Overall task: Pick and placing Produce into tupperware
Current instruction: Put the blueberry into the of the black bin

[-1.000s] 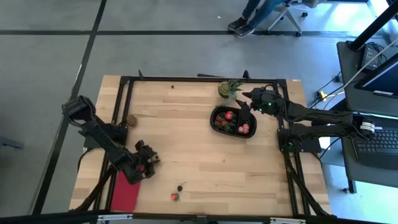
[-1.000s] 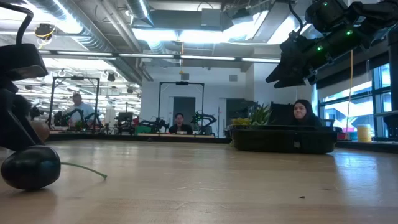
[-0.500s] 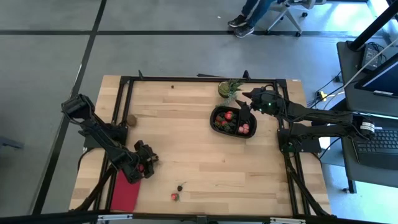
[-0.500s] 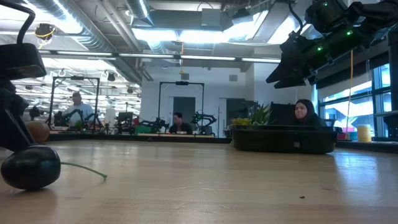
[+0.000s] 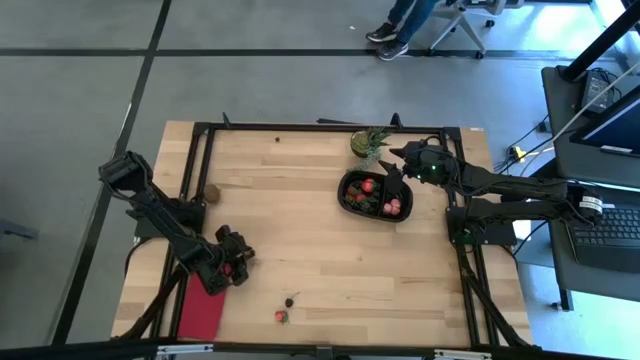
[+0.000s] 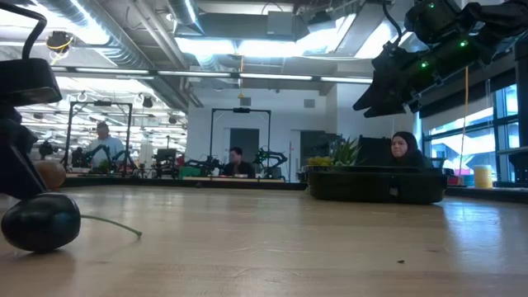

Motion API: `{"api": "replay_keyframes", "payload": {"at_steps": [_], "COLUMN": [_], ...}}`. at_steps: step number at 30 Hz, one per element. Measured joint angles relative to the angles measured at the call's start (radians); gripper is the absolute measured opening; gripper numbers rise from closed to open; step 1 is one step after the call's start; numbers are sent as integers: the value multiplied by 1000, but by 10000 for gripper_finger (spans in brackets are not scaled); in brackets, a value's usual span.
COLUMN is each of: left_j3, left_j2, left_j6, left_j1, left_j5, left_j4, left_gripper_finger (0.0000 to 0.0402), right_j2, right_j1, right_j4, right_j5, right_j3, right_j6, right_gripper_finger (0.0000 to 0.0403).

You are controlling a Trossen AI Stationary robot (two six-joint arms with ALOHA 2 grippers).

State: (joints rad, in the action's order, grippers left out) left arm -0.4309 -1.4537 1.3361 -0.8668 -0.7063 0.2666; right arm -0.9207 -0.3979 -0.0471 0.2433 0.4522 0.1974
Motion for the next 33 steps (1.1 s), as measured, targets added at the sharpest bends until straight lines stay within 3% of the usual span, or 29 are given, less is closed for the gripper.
{"api": "replay_keyframes", "payload": {"at_steps": [15,25,33], "left_j3": [0,0,0], "left_j2": [0,0,1], "left_j6": [-3,-4,-15], "left_j1": [1,1,1], "left_j5": [-7,-7,-18], "left_j4": [-9,-8,-7], "left_gripper_finger": [46,53,29], "right_j2": [0,0,0], "right_j1": [0,0,0], "right_j4": [0,0,0], "right_j5": [0,0,0], "right_j3": [0,0,0], "right_j6": [0,0,0], "right_gripper_finger": [268,268,268]}}
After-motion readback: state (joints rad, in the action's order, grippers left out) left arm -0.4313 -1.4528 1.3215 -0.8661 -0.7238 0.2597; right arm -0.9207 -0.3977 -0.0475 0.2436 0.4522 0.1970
